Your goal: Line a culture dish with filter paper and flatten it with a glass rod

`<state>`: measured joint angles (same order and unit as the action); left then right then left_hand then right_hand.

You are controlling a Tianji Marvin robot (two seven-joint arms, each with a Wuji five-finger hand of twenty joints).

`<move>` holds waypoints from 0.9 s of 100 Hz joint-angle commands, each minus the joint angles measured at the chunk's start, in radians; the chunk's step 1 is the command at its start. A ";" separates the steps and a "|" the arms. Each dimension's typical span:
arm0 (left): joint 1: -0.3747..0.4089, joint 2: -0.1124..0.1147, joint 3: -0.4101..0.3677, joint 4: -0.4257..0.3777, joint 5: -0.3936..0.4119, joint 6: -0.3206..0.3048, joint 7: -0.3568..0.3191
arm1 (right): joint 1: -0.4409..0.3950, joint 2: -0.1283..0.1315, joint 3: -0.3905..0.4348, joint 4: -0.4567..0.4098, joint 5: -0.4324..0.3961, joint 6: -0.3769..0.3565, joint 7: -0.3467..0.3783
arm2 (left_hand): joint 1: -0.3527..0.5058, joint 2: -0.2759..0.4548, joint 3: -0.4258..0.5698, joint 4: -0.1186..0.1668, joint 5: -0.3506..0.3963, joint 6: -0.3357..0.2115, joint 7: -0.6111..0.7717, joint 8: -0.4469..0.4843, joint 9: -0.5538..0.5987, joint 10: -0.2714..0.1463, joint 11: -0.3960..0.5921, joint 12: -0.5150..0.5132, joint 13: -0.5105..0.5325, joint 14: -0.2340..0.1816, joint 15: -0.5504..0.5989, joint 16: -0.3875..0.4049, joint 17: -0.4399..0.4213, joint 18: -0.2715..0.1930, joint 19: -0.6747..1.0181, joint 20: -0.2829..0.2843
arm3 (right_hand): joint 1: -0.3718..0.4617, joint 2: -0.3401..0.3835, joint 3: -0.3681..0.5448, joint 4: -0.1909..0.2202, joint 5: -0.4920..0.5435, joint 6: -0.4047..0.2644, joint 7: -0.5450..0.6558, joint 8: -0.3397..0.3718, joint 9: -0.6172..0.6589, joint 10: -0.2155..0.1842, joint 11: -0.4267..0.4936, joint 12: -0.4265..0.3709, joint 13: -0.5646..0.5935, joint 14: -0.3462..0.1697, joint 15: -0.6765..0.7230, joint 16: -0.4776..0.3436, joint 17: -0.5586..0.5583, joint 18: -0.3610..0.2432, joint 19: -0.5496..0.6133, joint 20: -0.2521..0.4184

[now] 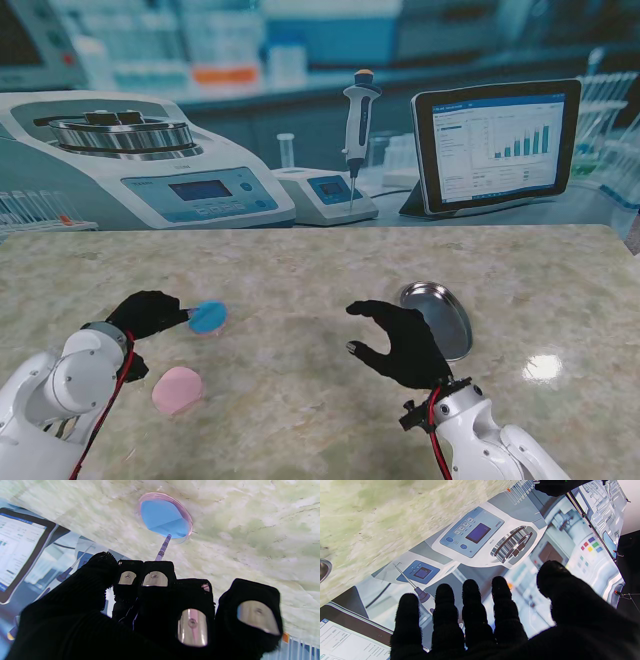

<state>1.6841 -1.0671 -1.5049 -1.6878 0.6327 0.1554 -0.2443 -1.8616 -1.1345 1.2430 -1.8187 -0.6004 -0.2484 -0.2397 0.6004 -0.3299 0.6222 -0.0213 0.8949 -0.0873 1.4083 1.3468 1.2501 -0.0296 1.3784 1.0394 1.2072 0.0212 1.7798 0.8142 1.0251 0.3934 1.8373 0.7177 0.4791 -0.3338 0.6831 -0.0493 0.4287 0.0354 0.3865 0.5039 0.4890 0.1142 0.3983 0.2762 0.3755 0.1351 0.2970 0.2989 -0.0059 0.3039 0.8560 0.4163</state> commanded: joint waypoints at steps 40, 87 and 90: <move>0.034 0.010 -0.008 -0.030 -0.008 -0.014 -0.040 | -0.005 -0.004 -0.005 -0.005 0.008 0.002 0.004 | 0.006 0.028 -0.010 0.025 0.024 0.170 0.092 0.022 0.088 -0.152 0.105 -0.007 0.066 -0.162 0.084 0.003 0.051 -0.019 0.201 0.002 | -0.009 0.020 -0.006 0.016 -0.025 0.009 -0.020 -0.013 -0.032 0.010 0.005 -0.009 -0.025 -0.020 -0.007 -0.015 -0.007 -0.021 0.007 -0.013; 0.030 0.016 0.004 -0.030 -0.009 -0.004 -0.074 | -0.007 -0.004 -0.003 -0.005 0.008 0.002 0.003 | 0.007 0.031 -0.013 0.026 0.022 0.169 0.091 0.022 0.087 -0.152 0.104 -0.007 0.066 -0.163 0.084 0.003 0.051 -0.019 0.201 0.002 | -0.009 0.020 -0.005 0.016 -0.025 0.010 -0.021 -0.014 -0.031 0.008 0.006 -0.009 -0.025 -0.019 -0.007 -0.015 -0.007 -0.020 0.007 -0.013; 0.031 0.017 0.004 -0.032 -0.009 -0.005 -0.080 | -0.007 -0.004 -0.003 -0.005 0.008 0.002 0.004 | 0.007 0.031 -0.014 0.026 0.022 0.169 0.091 0.022 0.087 -0.152 0.104 -0.007 0.066 -0.163 0.084 0.003 0.051 -0.019 0.201 0.002 | -0.009 0.019 -0.005 0.016 -0.025 0.010 -0.021 -0.014 -0.031 0.009 0.006 -0.010 -0.025 -0.019 -0.007 -0.015 -0.008 -0.020 0.007 -0.013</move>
<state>1.7110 -1.0537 -1.5019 -1.7142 0.6261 0.1473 -0.3084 -1.8612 -1.1345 1.2420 -1.8191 -0.5958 -0.2488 -0.2372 0.6010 -0.3287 0.6143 -0.0213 0.8949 -0.0873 1.4083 1.3468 1.2502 -0.0300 1.3785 1.0394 1.2072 0.0208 1.7798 0.8142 1.0251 0.3932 1.8399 0.7177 0.4791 -0.3338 0.6831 -0.0493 0.4287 0.0377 0.3865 0.5039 0.4890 0.1143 0.3983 0.2761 0.3755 0.1351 0.2971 0.2987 -0.0060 0.3039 0.8560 0.4163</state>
